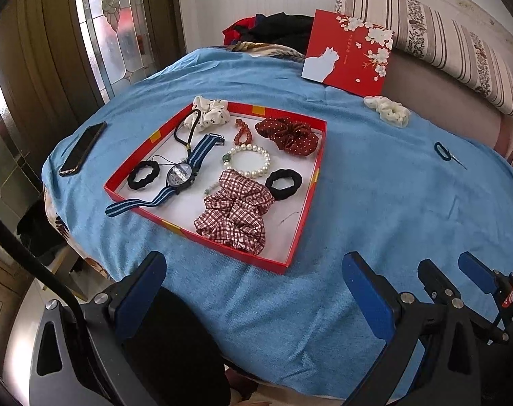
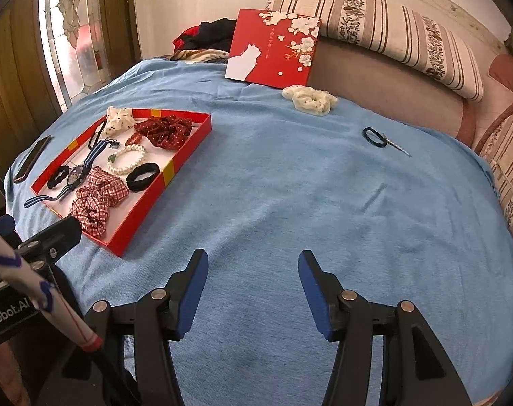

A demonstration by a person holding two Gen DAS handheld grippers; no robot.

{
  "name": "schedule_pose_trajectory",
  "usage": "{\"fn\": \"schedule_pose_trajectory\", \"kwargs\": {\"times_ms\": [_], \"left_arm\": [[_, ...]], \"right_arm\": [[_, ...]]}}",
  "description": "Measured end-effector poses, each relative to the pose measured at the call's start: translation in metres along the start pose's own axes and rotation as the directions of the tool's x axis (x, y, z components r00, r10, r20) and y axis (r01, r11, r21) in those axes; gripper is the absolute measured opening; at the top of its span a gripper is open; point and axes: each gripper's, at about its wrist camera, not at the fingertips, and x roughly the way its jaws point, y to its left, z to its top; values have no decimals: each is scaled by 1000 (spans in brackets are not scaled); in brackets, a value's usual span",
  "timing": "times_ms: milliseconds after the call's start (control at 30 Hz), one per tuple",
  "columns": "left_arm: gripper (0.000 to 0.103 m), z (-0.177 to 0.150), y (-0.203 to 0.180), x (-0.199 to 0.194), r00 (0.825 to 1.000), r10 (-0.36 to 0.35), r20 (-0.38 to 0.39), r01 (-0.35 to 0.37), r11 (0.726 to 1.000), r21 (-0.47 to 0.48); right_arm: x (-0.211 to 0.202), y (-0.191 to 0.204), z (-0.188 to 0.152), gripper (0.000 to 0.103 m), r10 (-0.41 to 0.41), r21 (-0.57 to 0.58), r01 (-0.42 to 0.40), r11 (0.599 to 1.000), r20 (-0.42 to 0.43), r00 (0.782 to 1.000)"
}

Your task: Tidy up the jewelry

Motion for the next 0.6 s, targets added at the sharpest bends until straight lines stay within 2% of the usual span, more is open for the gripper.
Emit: {"fn": "schedule_pose_trajectory", "kwargs": {"times_ms": [600], "left_arm": [[103, 0, 7, 9, 1000, 8, -29, -9, 1000, -21]], "right_arm": [[-1, 14, 2, 62, -1, -30, 1, 1000, 1, 1000]]}}
